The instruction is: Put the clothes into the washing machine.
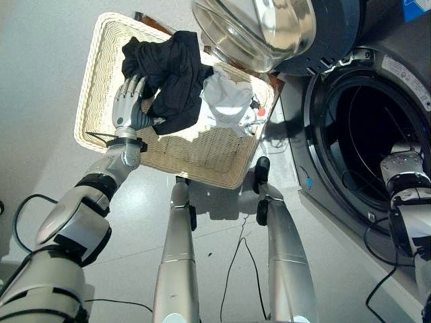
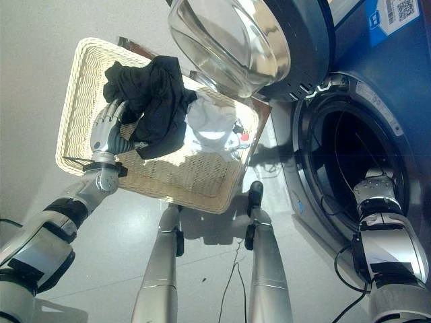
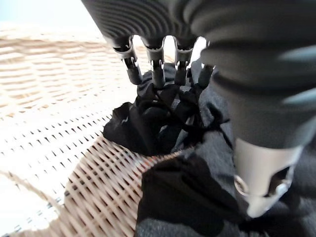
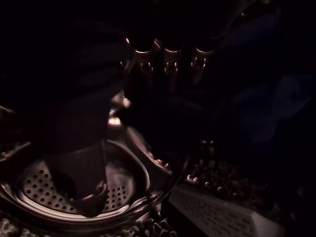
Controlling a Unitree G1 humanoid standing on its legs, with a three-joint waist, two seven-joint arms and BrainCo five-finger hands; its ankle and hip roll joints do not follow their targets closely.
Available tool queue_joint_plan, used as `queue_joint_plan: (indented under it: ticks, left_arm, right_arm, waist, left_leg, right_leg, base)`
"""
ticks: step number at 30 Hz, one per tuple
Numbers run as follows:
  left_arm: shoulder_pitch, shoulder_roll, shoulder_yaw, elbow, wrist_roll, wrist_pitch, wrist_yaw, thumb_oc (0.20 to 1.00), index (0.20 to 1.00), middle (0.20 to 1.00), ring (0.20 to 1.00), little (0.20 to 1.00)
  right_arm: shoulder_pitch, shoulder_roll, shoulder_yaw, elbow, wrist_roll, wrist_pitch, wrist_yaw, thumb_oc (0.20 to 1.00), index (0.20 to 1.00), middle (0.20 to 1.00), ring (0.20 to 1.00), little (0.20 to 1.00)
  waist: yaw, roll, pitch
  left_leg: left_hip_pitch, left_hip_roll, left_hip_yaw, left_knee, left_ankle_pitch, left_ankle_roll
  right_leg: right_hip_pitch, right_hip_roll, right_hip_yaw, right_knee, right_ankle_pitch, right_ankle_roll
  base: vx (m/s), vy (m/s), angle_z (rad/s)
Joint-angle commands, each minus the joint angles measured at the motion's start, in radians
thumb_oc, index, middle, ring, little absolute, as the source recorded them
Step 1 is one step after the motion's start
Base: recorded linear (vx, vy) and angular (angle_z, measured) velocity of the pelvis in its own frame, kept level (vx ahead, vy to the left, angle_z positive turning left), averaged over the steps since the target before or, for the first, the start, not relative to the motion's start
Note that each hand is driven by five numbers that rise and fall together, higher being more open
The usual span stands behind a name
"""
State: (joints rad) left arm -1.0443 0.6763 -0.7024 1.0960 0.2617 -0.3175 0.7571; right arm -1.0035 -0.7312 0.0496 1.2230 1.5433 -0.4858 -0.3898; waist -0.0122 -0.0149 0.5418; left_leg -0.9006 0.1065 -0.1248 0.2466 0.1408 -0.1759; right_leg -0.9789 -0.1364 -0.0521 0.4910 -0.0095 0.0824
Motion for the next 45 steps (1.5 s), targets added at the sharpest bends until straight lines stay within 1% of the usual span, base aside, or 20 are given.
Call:
queue_joint_plan:
  ticks: [1, 8, 9, 11, 12, 14, 17, 18, 19, 20, 21, 22, 25, 28, 31, 32, 33, 34, 37, 45]
  left_arm:
    - [-0.105, -0.025, -0.006, 0.046, 0.027, -0.022, 0.022, 1.000, 1.000, 1.000, 1.000, 1.000]
    - [-0.152, -0.063, -0.026, 0.064, 0.039, -0.047, 0.032, 1.000, 1.000, 1.000, 1.000, 1.000]
    - [-0.156, -0.075, -0.026, 0.063, 0.041, -0.040, 0.053, 1.000, 1.000, 1.000, 1.000, 1.000]
    - [-0.166, -0.081, -0.023, 0.063, 0.043, -0.044, 0.082, 1.000, 1.000, 1.000, 1.000, 1.000]
    - [-0.169, -0.092, -0.016, 0.064, 0.061, -0.037, 0.136, 1.000, 1.000, 1.000, 1.000, 1.000]
    - [-0.179, -0.101, -0.003, 0.066, 0.056, -0.027, 0.191, 1.000, 1.000, 1.000, 1.000, 1.000]
    - [-0.180, -0.116, 0.023, 0.077, 0.062, -0.019, 0.226, 1.000, 1.000, 1.000, 1.000, 1.000]
    - [-0.187, -0.124, 0.030, 0.086, 0.073, -0.006, 0.228, 1.000, 1.000, 1.000, 1.000, 1.000]
    - [-0.182, -0.127, 0.033, 0.088, 0.078, 0.004, 0.220, 1.000, 1.000, 1.000, 1.000, 1.000]
    - [-0.191, -0.133, 0.031, 0.100, 0.090, 0.023, 0.208, 1.000, 1.000, 1.000, 1.000, 1.000]
    - [-0.190, -0.139, 0.026, 0.105, 0.098, 0.041, 0.202, 1.000, 1.000, 1.000, 1.000, 1.000]
    - [-0.202, -0.146, 0.015, 0.120, 0.110, 0.076, 0.182, 1.000, 1.000, 1.000, 1.000, 1.000]
    - [-0.205, -0.157, -0.005, 0.151, 0.106, 0.119, 0.159, 1.000, 1.000, 1.000, 1.000, 1.000]
    - [-0.214, -0.162, -0.012, 0.177, 0.080, 0.136, 0.140, 1.000, 1.000, 1.000, 1.000, 1.000]
    - [-0.216, -0.169, -0.023, 0.201, 0.092, 0.163, 0.115, 1.000, 1.000, 1.000, 1.000, 1.000]
    - [-0.223, -0.169, -0.031, 0.208, 0.088, 0.181, 0.092, 0.473, 0.473, 0.473, 0.473, 0.473]
    - [-0.218, -0.173, -0.039, 0.217, 0.089, 0.185, 0.085, 0.200, 0.200, 0.200, 0.200, 0.200]
    - [-0.221, -0.177, -0.052, 0.232, 0.093, 0.208, 0.056, 0.200, 0.200, 0.200, 0.200, 0.200]
    - [-0.227, -0.177, -0.064, 0.254, 0.088, 0.217, 0.034, 0.200, 0.200, 0.200, 0.200, 0.200]
    - [-0.228, -0.178, -0.069, 0.267, 0.063, 0.232, 0.006, 0.200, 0.200, 0.200, 0.200, 0.200]
  right_arm:
    - [0.038, -0.072, 0.011, 0.015, -0.053, -0.021, -0.009, 1.000, 1.000, 1.000, 1.000, 1.000]
    - [0.032, -0.014, 0.053, 0.015, -0.117, 0.015, 0.023, 1.000, 1.000, 1.000, 1.000, 1.000]
    - [0.037, 0.007, 0.061, 0.011, -0.129, 0.018, 0.029, 1.000, 1.000, 1.000, 1.000, 1.000]
    - [0.035, 0.021, 0.065, 0.009, -0.136, 0.025, 0.042, 1.000, 1.000, 1.000, 1.000, 1.000]
    - [0.046, 0.046, 0.076, 0.001, -0.135, 0.024, 0.045, 1.000, 1.000, 1.000, 1.000, 1.000]
    - [0.051, 0.068, 0.079, -0.005, -0.134, 0.022, 0.055, 1.000, 1.000, 1.000, 1.000, 1.000]
    - [0.064, 0.106, 0.082, -0.014, -0.137, 0.020, 0.055, 1.000, 1.000, 1.000, 1.000, 1.000]
    - [0.060, 0.123, 0.081, -0.013, -0.132, 0.014, 0.059, 1.000, 1.000, 1.000, 1.000, 1.000]
    - [0.066, 0.128, 0.082, -0.013, -0.133, 0.015, 0.062, 1.000, 1.000, 1.000, 1.000, 1.000]
    - [0.065, 0.141, 0.082, -0.015, -0.131, 0.009, 0.068, 1.000, 1.000, 1.000, 1.000, 1.000]
    - [0.070, 0.149, 0.088, -0.017, -0.125, 0.003, 0.071, 1.000, 1.000, 1.000, 1.000, 1.000]
    - [0.065, 0.161, 0.093, -0.024, -0.127, -0.003, 0.071, 1.000, 1.000, 1.000, 1.000, 1.000]
    - [0.066, 0.179, 0.106, -0.035, -0.125, -0.017, 0.078, 1.000, 1.000, 1.000, 1.000, 1.000]
    - [0.063, 0.188, 0.114, -0.047, -0.122, -0.030, 0.093, 1.000, 1.000, 1.000, 1.000, 1.000]
    - [0.069, 0.197, 0.120, -0.047, -0.117, -0.037, 0.119, 1.000, 1.000, 1.000, 1.000, 1.000]
    - [0.065, 0.198, 0.119, -0.051, -0.115, -0.038, 0.128, 1.000, 1.000, 1.000, 1.000, 1.000]
    - [0.072, 0.199, 0.121, -0.050, -0.112, -0.039, 0.140, 1.000, 1.000, 1.000, 1.000, 1.000]
    - [0.074, 0.206, 0.123, -0.054, -0.106, -0.044, 0.158, 1.000, 1.000, 1.000, 1.000, 1.000]
    - [0.078, 0.221, 0.127, -0.064, -0.085, -0.055, 0.203, 1.000, 1.000, 1.000, 1.000, 1.000]
    - [0.091, 0.246, 0.127, -0.120, -0.100, -0.061, 0.237, 1.000, 1.000, 1.000, 1.000, 1.000]
  waist:
    - [-0.008, -0.068, -0.022]
    - [-0.015, -0.078, -0.022]
    - [-0.016, -0.080, -0.022]
    - [-0.019, -0.081, -0.022]
    - [-0.019, -0.084, -0.022]
    - [-0.023, -0.088, -0.022]
    - [-0.023, -0.091, -0.022]
    - [-0.025, -0.094, -0.022]
    - [-0.024, -0.095, -0.022]
    - [-0.027, -0.098, -0.022]
    - [-0.027, -0.100, -0.022]
    - [-0.032, -0.104, -0.022]
    - [-0.037, -0.111, -0.022]
    - [-0.046, -0.116, -0.022]
    - [-0.049, -0.119, -0.022]
    - [-0.053, -0.119, -0.022]
    - [-0.052, -0.120, -0.022]
    - [-0.056, -0.121, -0.022]
    - [-0.062, -0.123, -0.022]
    - [-0.070, -0.117, -0.022]
  left_leg:
    - [0.004, -0.103, 0.055, 0.060, -0.071, 0.090]
    - [-0.012, -0.104, 0.052, 0.060, -0.062, 0.092]
    - [-0.005, -0.102, 0.053, 0.061, -0.072, 0.092]
    - [-0.016, -0.104, 0.053, 0.058, -0.062, 0.092]
    - [-0.010, -0.102, 0.053, 0.061, -0.071, 0.091]
    - [-0.019, -0.103, 0.053, 0.056, -0.062, 0.091]
    - [-0.014, -0.100, 0.052, 0.058, -0.072, 0.089]
    - [-0.023, -0.102, 0.052, 0.054, -0.063, 0.088]
    - [-0.015, -0.099, 0.052, 0.057, -0.073, 0.087]
    - [-0.026, -0.100, 0.052, 0.055, -0.063, 0.088]
    - [-0.018, -0.099, 0.053, 0.056, -0.072, 0.088]
    - [-0.028, -0.098, 0.053, 0.050, -0.062, 0.087]
    - [-0.021, -0.096, 0.053, 0.051, -0.071, 0.087]
    - [-0.029, -0.094, 0.057, 0.042, -0.058, 0.086]
    - [-0.022, -0.089, 0.058, 0.043, -0.067, 0.084]
    - [-0.031, -0.091, 0.058, 0.041, -0.057, 0.084]
    - [-0.022, -0.089, 0.060, 0.045, -0.067, 0.084]
    - [-0.023, -0.090, 0.060, 0.043, -0.065, 0.083]
    - [-0.022, -0.088, 0.064, 0.039, -0.065, 0.083]
    - [-0.022, -0.091, 0.071, 0.035, -0.063, 0.081]
  right_leg:
    - [0.063, 0.061, -0.081, -0.191, 0.166, 0.054]
    - [0.049, 0.066, -0.080, -0.195, 0.178, 0.053]
    - [0.054, 0.070, -0.077, -0.192, 0.170, 0.055]
    - [0.044, 0.069, -0.076, -0.195, 0.178, 0.053]
    - [0.050, 0.072, -0.074, -0.193, 0.170, 0.054]
    - [0.041, 0.072, -0.073, -0.198, 0.178, 0.053]
    - [0.045, 0.076, -0.072, -0.193, 0.169, 0.054]
    - [0.037, 0.075, -0.074, -0.197, 0.178, 0.054]
    - [0.045, 0.077, -0.074, -0.194, 0.170, 0.056]
    - [0.035, 0.076, -0.074, -0.199, 0.180, 0.055]
    - [0.043, 0.078, -0.074, -0.198, 0.174, 0.056]
    - [0.035, 0.078, -0.073, -0.205, 0.184, 0.056]
    - [0.040, 0.084, -0.069, -0.207, 0.180, 0.057]
    - [0.032, 0.085, -0.066, -0.217, 0.192, 0.056]
    - [0.037, 0.088, -0.062, -0.215, 0.184, 0.056]
    - [0.028, 0.086, -0.061, -0.218, 0.193, 0.056]
    - [0.036, 0.089, -0.059, -0.215, 0.185, 0.056]
    - [0.034, 0.091, -0.057, -0.217, 0.187, 0.056]
    - [0.034, 0.093, -0.053, -0.222, 0.189, 0.056]
    - [0.031, 0.092, -0.048, -0.227, 0.187, 0.053]
  base:
    - [0.00, 0.000, 0.00]
    - [0.00, 0.000, 0.01]
    - [0.00, 0.003, 0.04]
    - [0.00, 0.003, 0.02]
    - [0.00, 0.000, 0.00]
    - [0.00, 0.000, 0.00]
    - [-0.01, -0.004, 0.00]
    - [0.00, 0.000, 0.00]
    - [-0.04, -0.021, -0.01]
    - [0.00, 0.000, 0.00]
    - [-0.03, -0.019, 0.00]
    - [0.00, 0.000, 0.00]
    - [0.00, 0.000, 0.00]
    - [0.00, 0.000, 0.00]
    - [0.00, 0.005, -0.01]
    - [0.00, 0.017, -0.03]
    - [0.00, 0.000, 0.00]
    - [0.00, 0.000, 0.00]
    - [0.00, 0.000, 0.00]
    - [0.00, 0.010, -0.03]
